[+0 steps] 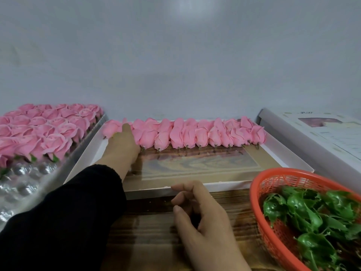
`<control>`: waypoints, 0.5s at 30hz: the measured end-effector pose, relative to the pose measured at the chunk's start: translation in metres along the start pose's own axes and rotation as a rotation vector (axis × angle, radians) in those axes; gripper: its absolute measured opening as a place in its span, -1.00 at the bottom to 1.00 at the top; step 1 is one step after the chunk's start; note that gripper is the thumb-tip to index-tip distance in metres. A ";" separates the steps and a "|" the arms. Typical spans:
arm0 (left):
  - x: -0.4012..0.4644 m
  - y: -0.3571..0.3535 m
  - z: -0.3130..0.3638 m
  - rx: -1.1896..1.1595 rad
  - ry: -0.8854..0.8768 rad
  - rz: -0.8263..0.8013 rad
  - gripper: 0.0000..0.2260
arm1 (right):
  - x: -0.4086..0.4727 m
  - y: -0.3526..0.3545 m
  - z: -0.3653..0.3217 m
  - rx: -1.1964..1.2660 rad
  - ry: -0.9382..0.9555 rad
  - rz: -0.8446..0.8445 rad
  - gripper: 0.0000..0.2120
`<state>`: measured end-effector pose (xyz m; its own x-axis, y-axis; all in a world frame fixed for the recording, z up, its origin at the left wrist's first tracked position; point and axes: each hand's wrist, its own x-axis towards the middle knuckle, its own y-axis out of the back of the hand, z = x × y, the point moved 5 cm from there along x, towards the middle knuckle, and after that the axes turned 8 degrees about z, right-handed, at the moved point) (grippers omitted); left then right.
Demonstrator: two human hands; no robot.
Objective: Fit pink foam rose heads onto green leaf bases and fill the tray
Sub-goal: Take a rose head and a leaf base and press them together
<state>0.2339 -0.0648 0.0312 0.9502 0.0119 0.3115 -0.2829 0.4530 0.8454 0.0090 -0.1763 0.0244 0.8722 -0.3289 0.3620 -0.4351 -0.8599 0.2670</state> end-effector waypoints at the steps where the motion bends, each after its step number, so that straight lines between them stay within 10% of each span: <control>1: 0.000 0.000 0.001 0.018 -0.007 -0.002 -0.62 | 0.000 0.000 0.000 -0.008 -0.005 -0.010 -0.69; 15: -0.018 0.036 -0.006 -0.451 0.024 0.237 -0.67 | -0.001 0.002 -0.002 -0.002 0.009 0.000 -0.70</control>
<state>0.2070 -0.0439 0.0532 0.8708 0.1792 0.4578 -0.4115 0.7750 0.4795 0.0066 -0.1764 0.0259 0.8699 -0.3256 0.3705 -0.4358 -0.8591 0.2683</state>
